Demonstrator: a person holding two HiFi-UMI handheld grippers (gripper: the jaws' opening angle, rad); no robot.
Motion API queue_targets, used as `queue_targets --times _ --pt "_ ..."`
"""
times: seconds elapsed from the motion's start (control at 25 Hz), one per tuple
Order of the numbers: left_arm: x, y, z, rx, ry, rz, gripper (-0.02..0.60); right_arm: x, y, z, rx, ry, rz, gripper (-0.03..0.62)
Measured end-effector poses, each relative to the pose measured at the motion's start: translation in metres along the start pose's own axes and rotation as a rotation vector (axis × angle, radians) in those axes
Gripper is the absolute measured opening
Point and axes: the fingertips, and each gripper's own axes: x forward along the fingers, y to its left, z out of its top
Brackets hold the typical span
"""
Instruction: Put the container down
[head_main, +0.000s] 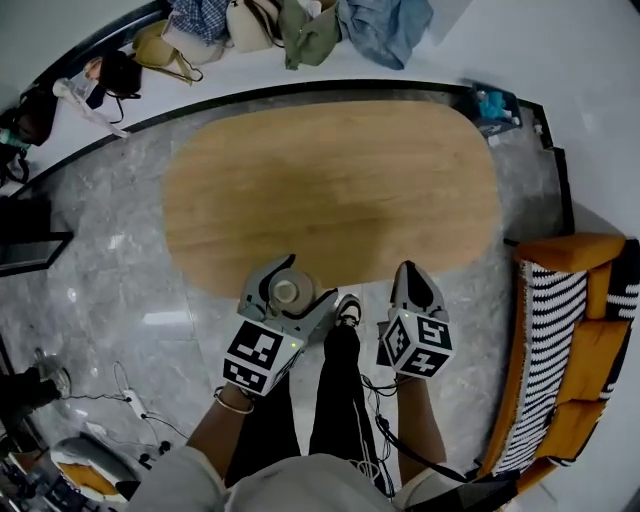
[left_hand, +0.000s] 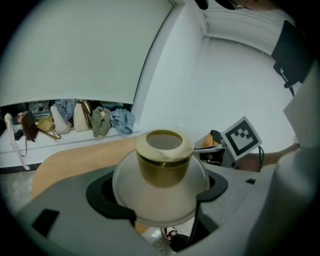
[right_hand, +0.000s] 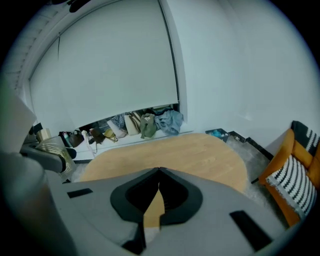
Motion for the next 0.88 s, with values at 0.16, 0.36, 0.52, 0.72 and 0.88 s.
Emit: queue_targets --times 0.16,0.36,0.52,0.72,0.88 --pt "0.037 0.001 -0.04 0.02 0.039 -0.03 0.344 0.02 -0.011 -0.05 0.041 0.042 -0.014 0.023" --pt "0.066 -0.008 -0.075 0.05 0.083 -0.074 0.344 0.033 -0.023 -0.094 0.09 0.076 -0.027 0.023" --pt "0.089 -0.018 -0.092 0.078 0.09 -0.1 0.345 0.044 -0.036 -0.111 0.089 0.089 -0.037 0.023" --pt "0.125 -0.027 -0.104 0.103 0.087 -0.125 0.345 0.06 -0.053 -0.118 0.093 0.09 -0.049 0.023" --pt "0.154 -0.032 -0.107 0.133 0.085 -0.141 0.345 0.071 -0.066 -0.119 0.089 0.09 -0.046 0.023"
